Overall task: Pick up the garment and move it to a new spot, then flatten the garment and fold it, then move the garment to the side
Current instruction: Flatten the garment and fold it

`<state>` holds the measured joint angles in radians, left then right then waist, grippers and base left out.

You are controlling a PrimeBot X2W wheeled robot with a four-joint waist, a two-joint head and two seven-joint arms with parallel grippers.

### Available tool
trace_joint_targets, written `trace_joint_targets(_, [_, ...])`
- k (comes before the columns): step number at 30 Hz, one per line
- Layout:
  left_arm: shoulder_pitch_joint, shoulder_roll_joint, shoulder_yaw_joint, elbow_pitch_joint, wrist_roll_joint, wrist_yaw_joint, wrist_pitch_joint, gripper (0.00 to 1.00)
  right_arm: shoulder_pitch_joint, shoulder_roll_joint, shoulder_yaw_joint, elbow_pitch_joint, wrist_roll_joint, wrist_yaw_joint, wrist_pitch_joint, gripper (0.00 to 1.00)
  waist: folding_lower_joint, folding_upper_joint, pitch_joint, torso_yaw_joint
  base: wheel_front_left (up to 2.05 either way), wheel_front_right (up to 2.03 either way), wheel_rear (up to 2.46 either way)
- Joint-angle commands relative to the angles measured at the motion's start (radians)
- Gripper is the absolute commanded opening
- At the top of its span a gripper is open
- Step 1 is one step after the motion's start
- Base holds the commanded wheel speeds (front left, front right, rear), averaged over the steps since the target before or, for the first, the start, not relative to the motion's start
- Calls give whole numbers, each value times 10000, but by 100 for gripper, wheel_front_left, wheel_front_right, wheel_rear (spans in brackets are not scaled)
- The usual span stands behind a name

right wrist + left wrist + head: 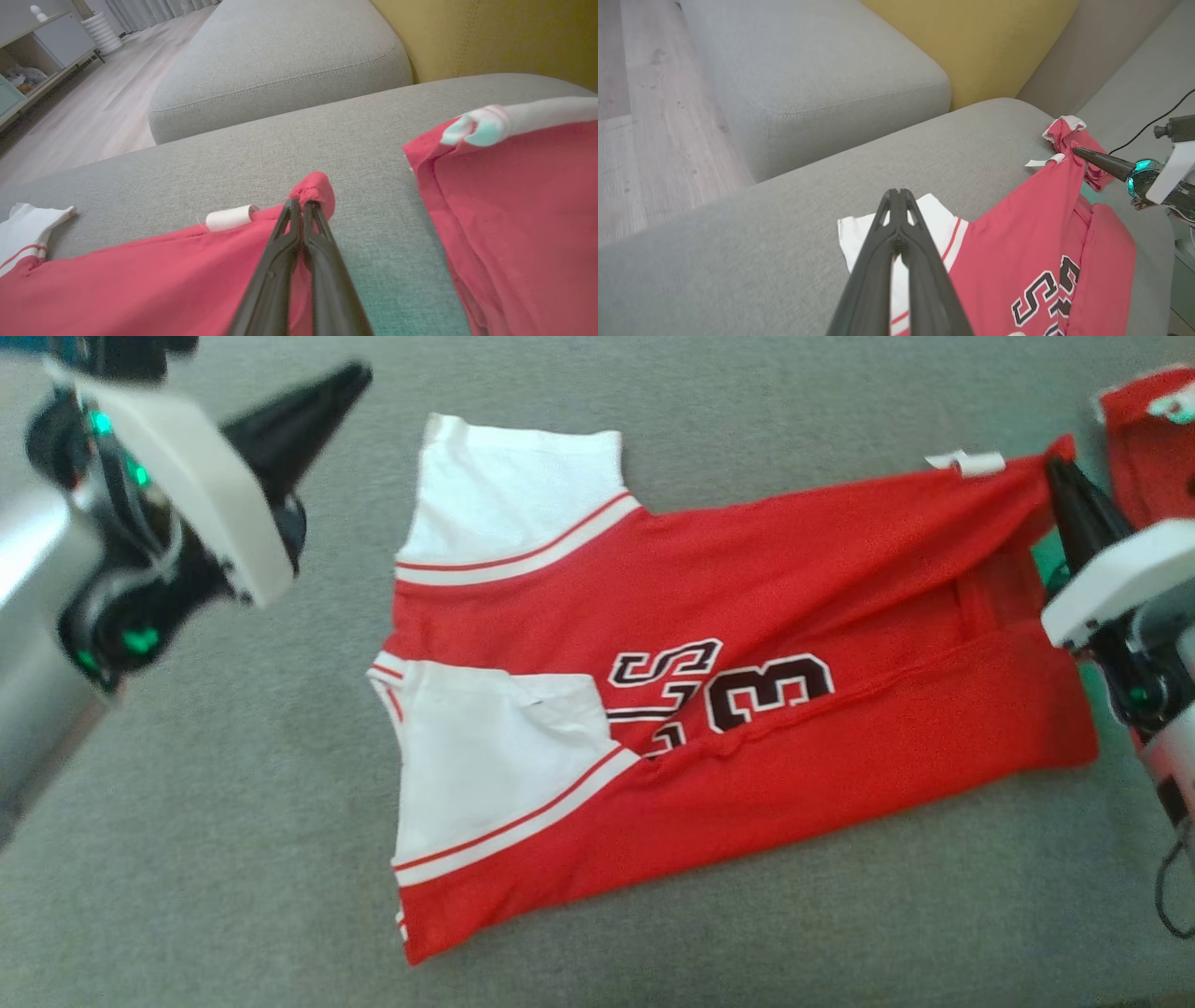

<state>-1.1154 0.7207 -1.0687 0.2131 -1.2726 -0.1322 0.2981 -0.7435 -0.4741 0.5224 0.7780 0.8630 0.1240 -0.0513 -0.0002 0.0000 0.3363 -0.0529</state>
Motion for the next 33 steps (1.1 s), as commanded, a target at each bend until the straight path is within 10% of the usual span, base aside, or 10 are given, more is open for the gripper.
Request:
trace_joint_targets(1, [-120, 422, 418, -58, 20, 16, -234, 45, 146, -277, 88, -462, 143, 67, 18, 0, 2, 0, -133, 201, 0, 0, 0])
trace_joint_targets(2, [-75, 375, 344, 31, 88, 16, -249, 100, 209, -314, 81, -542, 162, 67, 38, 0, 2, 0, -115, 208, 0, 0, 0])
trace_joint_targets(27, [-2479, -1650, -1479, 5335, 1768, 22, 2074, 100, -1002, 609, 850, -1205, -48, 67, 183, 0, 2, 0, 1733, -1519, 0, 0, 0])
trace_joint_targets(28, [-2468, -1654, -1535, 5330, 1736, 21, 2151, 95, -1032, 623, 895, -1178, -20, 67, 160, 0, 2, 0, 1753, -1554, 0, 0, 0])
trace_joint_targets(30, [-2427, -1628, -1648, 5192, 1634, 19, 2313, 0, -1095, 630, 972, -1113, 33, 67, 107, 0, 2, 0, 1774, -1601, 0, 0, 0])
trace_joint_targets(33, [-2395, -1485, -1754, 4825, 1346, 18, 2572, 0, -1173, 600, 1063, -1015, 134, 67, 59, 0, 2, 0, 1767, -1616, 0, 0, 0])
